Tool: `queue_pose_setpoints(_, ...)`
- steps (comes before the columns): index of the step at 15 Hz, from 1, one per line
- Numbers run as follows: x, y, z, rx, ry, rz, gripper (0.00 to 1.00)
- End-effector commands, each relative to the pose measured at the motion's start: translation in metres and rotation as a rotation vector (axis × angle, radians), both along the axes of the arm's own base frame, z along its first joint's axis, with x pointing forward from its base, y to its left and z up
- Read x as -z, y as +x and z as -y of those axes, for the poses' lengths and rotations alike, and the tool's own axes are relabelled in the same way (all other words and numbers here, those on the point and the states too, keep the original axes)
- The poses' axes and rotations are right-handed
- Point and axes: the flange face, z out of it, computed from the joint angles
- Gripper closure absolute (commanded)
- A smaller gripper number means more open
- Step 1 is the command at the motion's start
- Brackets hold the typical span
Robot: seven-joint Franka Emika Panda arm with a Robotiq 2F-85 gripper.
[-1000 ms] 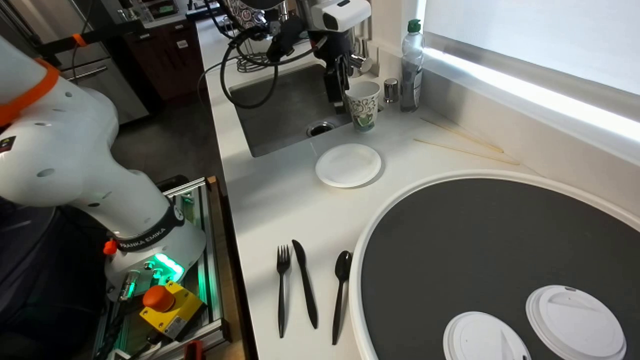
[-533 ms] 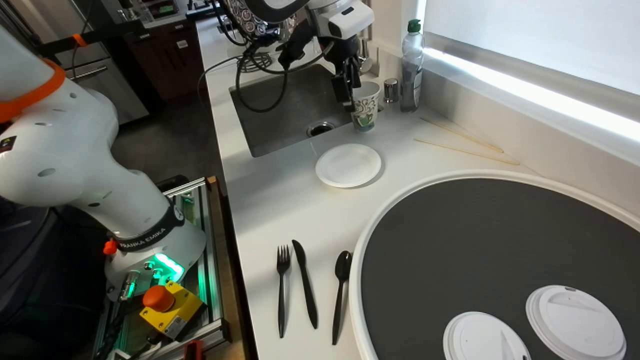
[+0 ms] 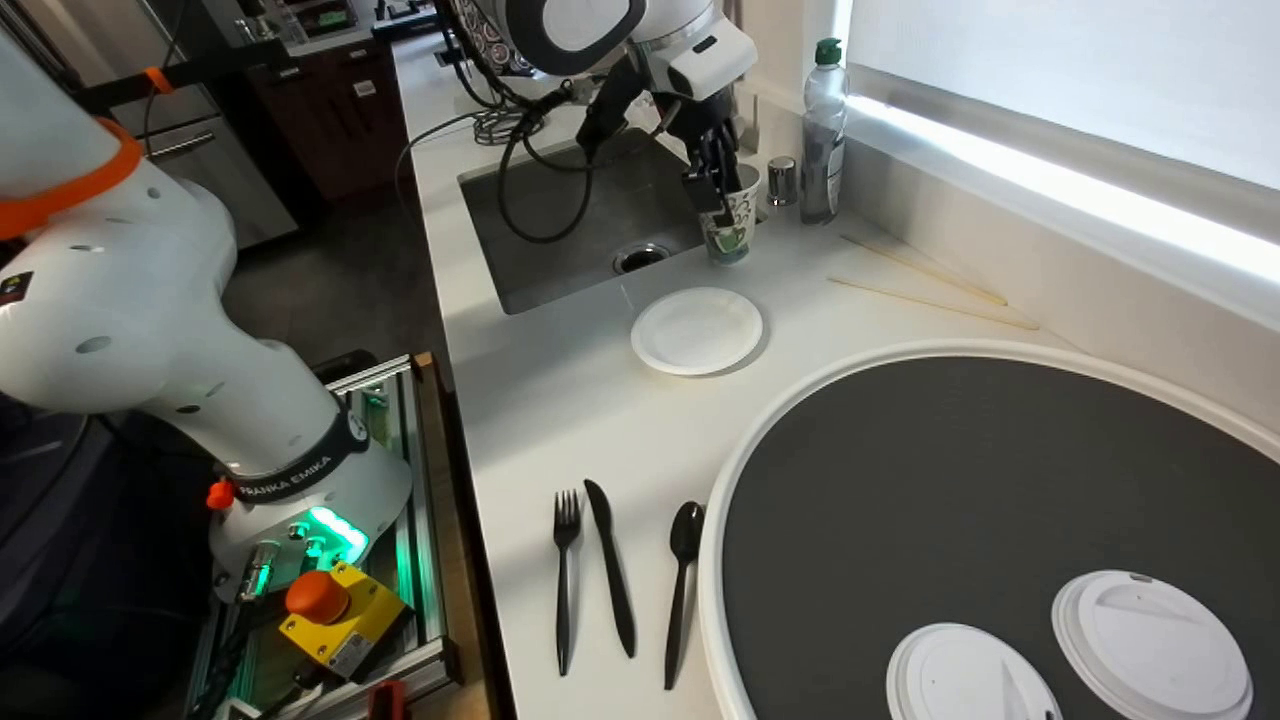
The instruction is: Move the white plate on the counter backwards then place one coffee cup on the plate.
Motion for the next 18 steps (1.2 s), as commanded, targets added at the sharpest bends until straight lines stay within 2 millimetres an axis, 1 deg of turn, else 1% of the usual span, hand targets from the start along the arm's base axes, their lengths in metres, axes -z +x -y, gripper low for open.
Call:
queue_pose_setpoints(1,0.003,0.005,-0.003,0.02,-0.001,0.021,0.74)
queue_pose_setpoints(3,0.002,0.005,-0.003,0.022,0.003,0.025,0.87)
queue_pose_setpoints(4,0.001,0.005,-0.003,0.021,0.004,0.026,0.96)
queue_pose_setpoints(5,0.0,0.005,-0.003,0.021,0.005,0.028,0.99)
queue_pose_setpoints(9,-0.003,0.005,-0.002,0.021,0.013,0.028,0.99)
queue_pose_setpoints(12,-0.009,0.003,0.001,0.013,0.013,0.032,0.99)
queue_pose_setpoints(14,-0.014,0.001,0.006,0.01,0.006,0.03,0.99)
queue_pose_setpoints(18,-0.025,-0.009,0.028,-0.005,-0.015,0.045,0.99)
